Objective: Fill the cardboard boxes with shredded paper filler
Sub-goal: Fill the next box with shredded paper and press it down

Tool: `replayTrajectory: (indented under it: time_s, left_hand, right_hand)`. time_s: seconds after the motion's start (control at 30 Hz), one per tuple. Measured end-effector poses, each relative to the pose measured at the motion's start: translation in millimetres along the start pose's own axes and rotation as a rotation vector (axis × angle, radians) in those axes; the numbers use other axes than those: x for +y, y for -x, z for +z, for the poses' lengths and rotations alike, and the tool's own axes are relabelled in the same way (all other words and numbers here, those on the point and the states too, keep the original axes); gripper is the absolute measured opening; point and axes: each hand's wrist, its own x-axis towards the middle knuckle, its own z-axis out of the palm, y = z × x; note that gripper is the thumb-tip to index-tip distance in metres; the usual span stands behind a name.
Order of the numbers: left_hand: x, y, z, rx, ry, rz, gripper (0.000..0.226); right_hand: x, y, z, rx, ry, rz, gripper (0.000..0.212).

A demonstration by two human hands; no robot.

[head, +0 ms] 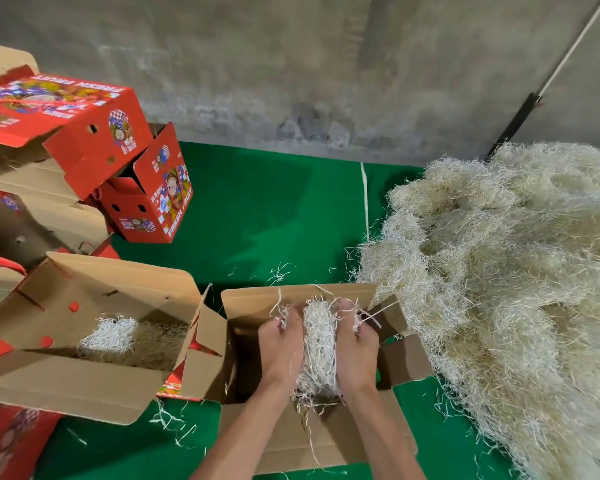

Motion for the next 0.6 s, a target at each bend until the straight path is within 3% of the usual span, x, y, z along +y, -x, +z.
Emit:
replayTrajectory:
  time_s: [0.17, 0.27, 0.33, 0.5, 0.6]
  left_hand:
    - [-7.0, -6.3, -8.9, -0.062, -0.039, 0.078, 0.045]
    - [-8.2, -12.6, -4.8, 0.076, 0.027, 0.012, 0.036]
    - [-9.5, -8.9, 0.4, 0.063, 0.122, 0.007, 0.031]
    - [-1.4, -18.9, -9.5, 0.103, 0.065, 0.037, 0.027]
    - [-0.8, -17.2, -10.1, 0.062, 0.060, 0.039, 0.037]
  right_hand:
    - [0.6, -3.7, -12.1, 0.013, 0.028, -0.033, 0.057]
    - [-4.9, -1.5, -6.7, 0.006, 0.013, -0.057, 0.061]
    - [-4.7, 1.5, 0.7, 0.027, -0.020, -0.046, 0.060]
    - [-7.2, -3.4, -0.8, -0.010, 0.008, -0.086, 0.061]
    - [-10.7, -1.1, 3.2, 0.009, 0.002, -0.076, 0.062]
